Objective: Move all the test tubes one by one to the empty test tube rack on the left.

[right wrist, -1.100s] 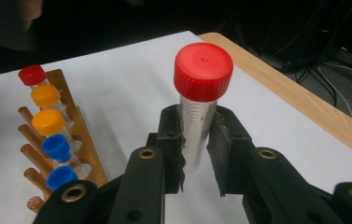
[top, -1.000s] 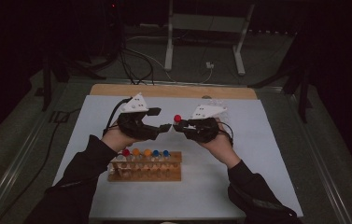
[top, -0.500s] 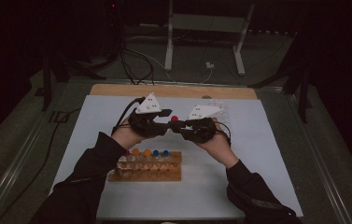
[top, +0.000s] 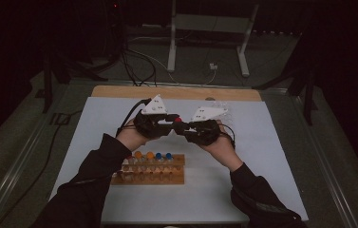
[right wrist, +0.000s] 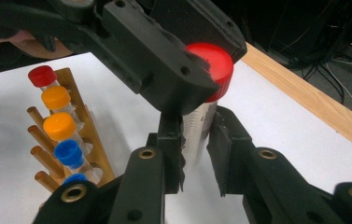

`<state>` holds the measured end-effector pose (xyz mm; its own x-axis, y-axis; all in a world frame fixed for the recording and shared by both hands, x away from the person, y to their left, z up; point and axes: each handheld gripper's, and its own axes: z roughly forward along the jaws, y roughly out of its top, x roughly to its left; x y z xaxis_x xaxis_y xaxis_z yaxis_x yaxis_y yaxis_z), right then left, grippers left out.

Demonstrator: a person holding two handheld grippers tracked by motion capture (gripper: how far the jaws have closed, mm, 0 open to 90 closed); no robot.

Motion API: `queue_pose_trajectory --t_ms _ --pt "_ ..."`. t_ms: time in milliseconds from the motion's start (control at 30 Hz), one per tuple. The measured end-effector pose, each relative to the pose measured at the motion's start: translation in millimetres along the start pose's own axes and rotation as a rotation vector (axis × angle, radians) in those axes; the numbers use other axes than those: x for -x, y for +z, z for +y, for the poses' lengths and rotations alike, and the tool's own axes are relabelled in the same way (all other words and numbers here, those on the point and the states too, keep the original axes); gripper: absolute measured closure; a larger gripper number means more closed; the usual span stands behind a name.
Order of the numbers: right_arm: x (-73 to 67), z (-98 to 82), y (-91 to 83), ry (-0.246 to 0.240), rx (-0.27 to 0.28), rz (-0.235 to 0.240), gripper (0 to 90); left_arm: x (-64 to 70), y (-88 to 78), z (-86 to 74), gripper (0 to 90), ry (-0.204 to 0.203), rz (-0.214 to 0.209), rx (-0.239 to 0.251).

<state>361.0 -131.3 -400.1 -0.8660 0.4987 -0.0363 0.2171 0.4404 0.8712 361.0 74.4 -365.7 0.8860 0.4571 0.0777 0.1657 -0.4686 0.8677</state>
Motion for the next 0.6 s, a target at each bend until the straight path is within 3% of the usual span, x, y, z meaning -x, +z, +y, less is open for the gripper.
queue_pose_trajectory --t_ms 167,400,600 --pt "1.0 -0.4 -0.5 0.01 0.0 -0.009 68.8 -1.7 -2.5 0.7 71.7 0.001 0.017 0.004" --pt "4.4 -6.1 -4.5 0.029 -0.008 -0.073 44.8 -11.1 -18.8 2.5 71.7 -0.028 0.059 0.03" --pt "9.4 -10.8 -10.3 0.066 -0.005 -0.113 18.2 -19.2 -40.0 1.6 71.7 -0.04 0.102 0.047"
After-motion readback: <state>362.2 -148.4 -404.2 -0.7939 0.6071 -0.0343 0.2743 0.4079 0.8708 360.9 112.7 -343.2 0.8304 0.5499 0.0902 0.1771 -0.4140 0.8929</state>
